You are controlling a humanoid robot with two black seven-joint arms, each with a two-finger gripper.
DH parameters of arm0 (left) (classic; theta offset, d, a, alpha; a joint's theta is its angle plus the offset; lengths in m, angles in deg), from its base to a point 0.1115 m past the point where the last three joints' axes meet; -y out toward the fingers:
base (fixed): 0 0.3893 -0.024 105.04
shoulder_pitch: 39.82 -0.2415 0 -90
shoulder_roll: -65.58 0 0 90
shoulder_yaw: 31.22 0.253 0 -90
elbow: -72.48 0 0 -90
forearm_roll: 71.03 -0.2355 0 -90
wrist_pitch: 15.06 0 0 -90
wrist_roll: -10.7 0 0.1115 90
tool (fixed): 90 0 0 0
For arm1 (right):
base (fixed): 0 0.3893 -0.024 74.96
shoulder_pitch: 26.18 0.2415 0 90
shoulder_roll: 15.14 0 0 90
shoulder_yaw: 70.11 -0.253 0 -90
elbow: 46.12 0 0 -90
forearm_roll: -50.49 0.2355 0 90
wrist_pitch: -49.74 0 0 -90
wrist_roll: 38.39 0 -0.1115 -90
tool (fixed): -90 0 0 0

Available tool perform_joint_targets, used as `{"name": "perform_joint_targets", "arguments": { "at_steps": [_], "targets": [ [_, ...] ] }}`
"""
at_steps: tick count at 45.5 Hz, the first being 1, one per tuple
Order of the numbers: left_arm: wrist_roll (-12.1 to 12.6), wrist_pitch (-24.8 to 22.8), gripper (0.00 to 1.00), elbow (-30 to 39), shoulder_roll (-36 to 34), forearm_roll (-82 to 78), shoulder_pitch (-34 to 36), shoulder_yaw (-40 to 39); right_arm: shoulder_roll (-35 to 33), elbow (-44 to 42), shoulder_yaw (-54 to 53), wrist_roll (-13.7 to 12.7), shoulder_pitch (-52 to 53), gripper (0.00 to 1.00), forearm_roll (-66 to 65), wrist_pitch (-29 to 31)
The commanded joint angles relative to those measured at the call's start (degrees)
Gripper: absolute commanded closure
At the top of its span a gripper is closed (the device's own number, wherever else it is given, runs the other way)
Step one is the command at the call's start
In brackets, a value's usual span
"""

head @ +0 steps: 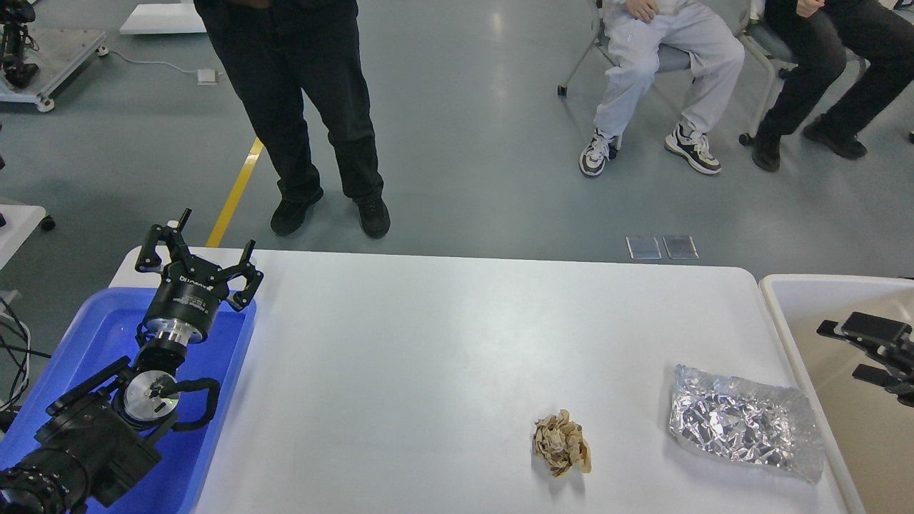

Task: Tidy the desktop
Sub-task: 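Lower the right gripper onto the silver foil wrapper and close it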

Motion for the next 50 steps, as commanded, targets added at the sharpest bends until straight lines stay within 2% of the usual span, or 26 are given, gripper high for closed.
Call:
{"name": "perform_joint_targets", "arguments": {
  "at_steps": [1,8,26,34,43,50],
  "targets": [
    [0.0,0.0,0.0,0.0,0.0,0.0,0.0,0.0,0.5,-0.2,17.4,6.2,3.1,0.01,-12.0,-20.5],
    [0.0,0.0,0.0,0.0,0.0,0.0,0.0,-0.1,0.6,-1.1,26.1,8.2,4.2,0.01,-12.0,-25.5],
    [0.0,0.0,0.0,0.0,0.0,0.0,0.0,-0.1,3.8,-1.3,27.0,8.4,4.1,0.01,-12.0,-25.8],
    [0.0,0.0,0.0,0.0,0.0,0.0,0.0,-0.1,6.2,-4.5,27.1,8.4,3.9,0.01,-12.1,-26.6],
    [0.0,0.0,0.0,0.0,0.0,0.0,0.1,-0.1,9.1,-8.1,29.4,9.6,4.2,0.01,-12.1,-27.3],
    [0.0,0.0,0.0,0.0,0.0,0.0,0.0,0.0,11.4,-11.6,32.2,10.9,4.3,0.02,-12.1,-30.1]
  ]
}}
